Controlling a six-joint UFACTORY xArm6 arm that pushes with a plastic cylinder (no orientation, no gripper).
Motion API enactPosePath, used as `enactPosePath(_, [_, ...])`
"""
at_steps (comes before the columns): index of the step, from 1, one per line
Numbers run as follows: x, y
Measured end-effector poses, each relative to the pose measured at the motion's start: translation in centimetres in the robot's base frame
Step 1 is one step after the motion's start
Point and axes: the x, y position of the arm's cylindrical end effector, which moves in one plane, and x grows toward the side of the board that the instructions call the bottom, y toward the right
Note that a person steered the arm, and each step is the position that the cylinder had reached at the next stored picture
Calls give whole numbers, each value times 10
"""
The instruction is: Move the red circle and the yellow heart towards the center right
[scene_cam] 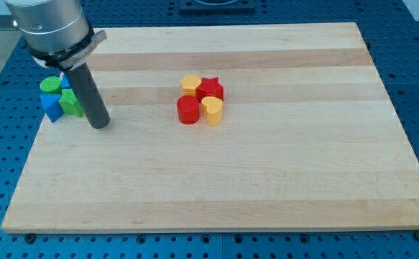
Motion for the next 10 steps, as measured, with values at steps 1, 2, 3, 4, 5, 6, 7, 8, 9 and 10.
enactPosePath(1, [19,34])
enactPosePath(2, [23,66])
enactPosePath(3, [6,81])
enactPosePath(4, [-4,90])
enactPosePath(5, [-14,105])
enactPosePath(6, [-22,138])
enactPosePath(7, [-22,182])
enactPosePath(8, [-22,219])
enactPosePath(9, [-22,264])
enactPosePath(10, [-22,302])
